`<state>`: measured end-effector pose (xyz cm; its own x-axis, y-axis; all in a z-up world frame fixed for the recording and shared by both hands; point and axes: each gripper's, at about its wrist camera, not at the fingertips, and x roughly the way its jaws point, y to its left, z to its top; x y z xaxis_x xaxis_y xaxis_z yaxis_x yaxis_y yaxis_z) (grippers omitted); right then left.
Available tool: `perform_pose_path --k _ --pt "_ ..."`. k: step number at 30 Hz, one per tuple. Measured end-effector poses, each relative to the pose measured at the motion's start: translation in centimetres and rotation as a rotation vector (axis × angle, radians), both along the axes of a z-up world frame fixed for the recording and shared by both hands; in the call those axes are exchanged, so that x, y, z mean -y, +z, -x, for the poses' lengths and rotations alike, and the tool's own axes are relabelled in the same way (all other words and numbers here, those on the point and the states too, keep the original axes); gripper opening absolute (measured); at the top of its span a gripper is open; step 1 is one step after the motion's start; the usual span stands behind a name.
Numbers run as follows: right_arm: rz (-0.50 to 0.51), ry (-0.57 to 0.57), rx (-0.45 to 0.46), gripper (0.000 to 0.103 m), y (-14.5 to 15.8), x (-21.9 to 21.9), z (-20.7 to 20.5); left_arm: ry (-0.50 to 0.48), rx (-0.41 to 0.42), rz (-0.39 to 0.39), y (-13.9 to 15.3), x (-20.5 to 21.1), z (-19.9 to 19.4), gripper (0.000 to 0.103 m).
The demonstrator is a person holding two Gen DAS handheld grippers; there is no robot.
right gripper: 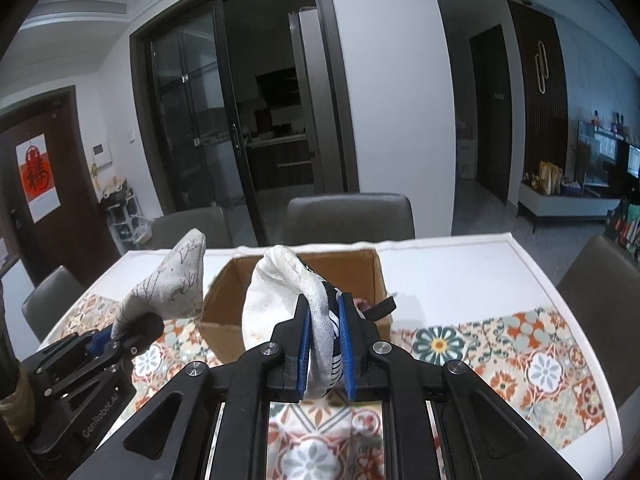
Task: Organize soft objects
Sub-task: 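Lift pouch with left tool while right tool carries mitt over box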
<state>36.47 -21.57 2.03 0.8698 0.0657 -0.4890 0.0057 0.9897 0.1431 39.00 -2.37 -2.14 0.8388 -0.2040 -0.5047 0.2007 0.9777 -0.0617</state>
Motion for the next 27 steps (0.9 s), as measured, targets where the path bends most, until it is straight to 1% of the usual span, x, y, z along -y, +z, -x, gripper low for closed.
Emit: perform_pose_path --k 5,13,18,25,27 --pt "0.019 -0.003 0.025 0.015 0.7 -0.1 -1.4 0.001 0.005 -0.012 0.2 0.1 -1.7 0.019" --pt "0.063 0.008 0.045 0.014 0.9 -0.9 -4.2 -0.003 -0.009 -0.050 -0.7 0.3 -4.9 0.019" --pt "0.075 0.021 0.034 0.013 0.2 -1.2 -6.4 -0.009 -0.031 -0.071 -1.5 0.7 -7.3 0.019" --pt "0.084 0.022 0.017 0.013 -0.8 -1.2 -8.9 -0.026 -0.055 -0.111 -2.8 1.8 -9.6 0.019" --pt "0.082 0.025 0.008 0.013 -1.1 -1.3 -9.6 -0.037 -0.073 -0.121 -3.4 2.1 -10.4 0.019"
